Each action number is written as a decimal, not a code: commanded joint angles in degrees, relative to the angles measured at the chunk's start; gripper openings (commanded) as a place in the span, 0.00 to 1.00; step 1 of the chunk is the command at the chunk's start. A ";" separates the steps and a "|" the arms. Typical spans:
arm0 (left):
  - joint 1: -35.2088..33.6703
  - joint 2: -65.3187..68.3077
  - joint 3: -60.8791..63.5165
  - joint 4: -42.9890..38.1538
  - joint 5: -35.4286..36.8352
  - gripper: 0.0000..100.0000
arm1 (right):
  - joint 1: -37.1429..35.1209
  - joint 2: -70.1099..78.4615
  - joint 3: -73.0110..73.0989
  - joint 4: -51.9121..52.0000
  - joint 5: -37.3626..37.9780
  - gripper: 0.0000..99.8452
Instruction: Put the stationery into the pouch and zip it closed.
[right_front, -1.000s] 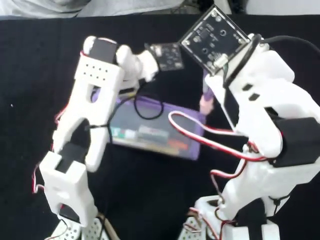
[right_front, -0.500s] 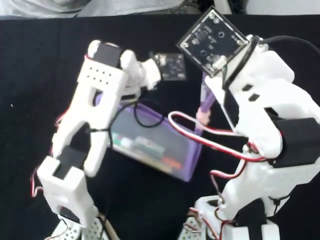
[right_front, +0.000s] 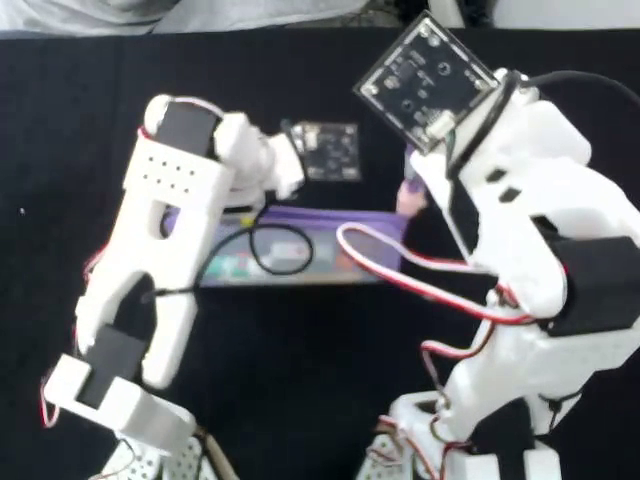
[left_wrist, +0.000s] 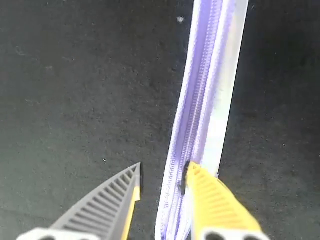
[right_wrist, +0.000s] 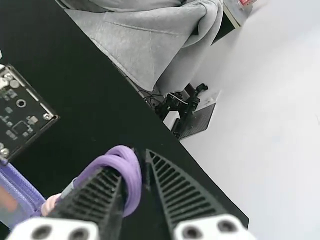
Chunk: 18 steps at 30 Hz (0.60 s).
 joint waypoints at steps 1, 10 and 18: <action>-0.13 -2.90 0.04 0.53 -0.70 0.16 | -0.88 -1.89 0.04 1.32 0.62 0.01; -0.13 -2.99 -0.31 0.53 -0.26 0.16 | -0.88 -1.89 0.04 1.32 0.62 0.01; -0.31 -2.90 -1.10 0.44 0.18 0.16 | -0.88 -1.80 0.04 1.32 0.62 0.01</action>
